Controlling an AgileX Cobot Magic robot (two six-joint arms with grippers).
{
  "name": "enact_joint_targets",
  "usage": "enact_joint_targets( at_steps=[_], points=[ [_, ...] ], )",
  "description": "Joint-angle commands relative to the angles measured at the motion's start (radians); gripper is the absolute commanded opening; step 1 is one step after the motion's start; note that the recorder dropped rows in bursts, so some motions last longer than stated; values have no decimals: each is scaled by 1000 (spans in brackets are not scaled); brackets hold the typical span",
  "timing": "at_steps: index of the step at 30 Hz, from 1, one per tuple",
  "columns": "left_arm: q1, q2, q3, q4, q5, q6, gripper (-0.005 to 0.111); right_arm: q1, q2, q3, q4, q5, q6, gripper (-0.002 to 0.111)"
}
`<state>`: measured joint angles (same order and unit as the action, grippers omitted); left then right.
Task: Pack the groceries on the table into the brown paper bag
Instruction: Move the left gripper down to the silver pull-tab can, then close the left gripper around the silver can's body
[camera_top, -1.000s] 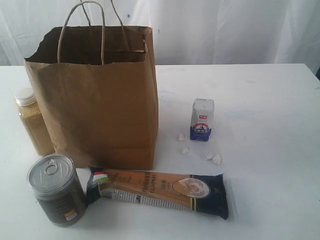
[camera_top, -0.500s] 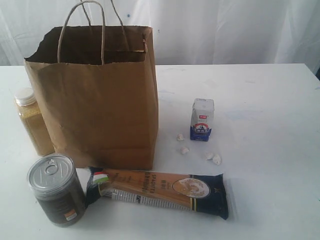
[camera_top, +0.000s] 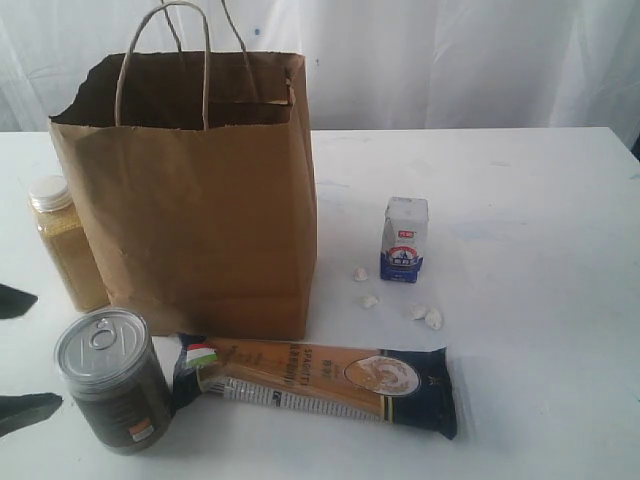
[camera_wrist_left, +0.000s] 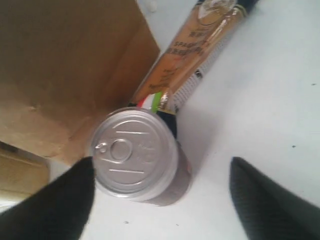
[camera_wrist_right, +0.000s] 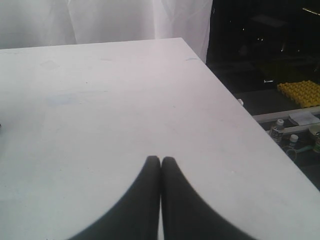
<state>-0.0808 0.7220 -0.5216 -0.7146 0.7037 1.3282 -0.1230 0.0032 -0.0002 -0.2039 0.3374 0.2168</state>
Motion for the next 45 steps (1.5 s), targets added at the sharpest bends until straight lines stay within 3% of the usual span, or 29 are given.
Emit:
enact_joint_targets(
  at_steps=[1, 8, 12, 17, 22, 45],
  points=[
    [-2, -1, 20, -28, -60, 10, 105, -5, -3, 0, -4, -2, 3, 0],
    [-2, 27, 20, -141, -20, 22, 105, -5, -3, 0, -4, -1, 3, 0],
    [-2, 141, 20, -193, -135, 158, 105, -5, -3, 0, -4, -1, 3, 0],
    [-2, 266, 20, -384, -148, 301, 105, -5, -3, 0, -4, -1, 3, 0],
    [-2, 341, 20, -384, -74, 407, 105, -5, -3, 0, -4, -1, 3, 0],
    [-2, 495, 20, -384, -133, 483, 105, -5, -3, 0, -4, -1, 3, 0]
  ],
)
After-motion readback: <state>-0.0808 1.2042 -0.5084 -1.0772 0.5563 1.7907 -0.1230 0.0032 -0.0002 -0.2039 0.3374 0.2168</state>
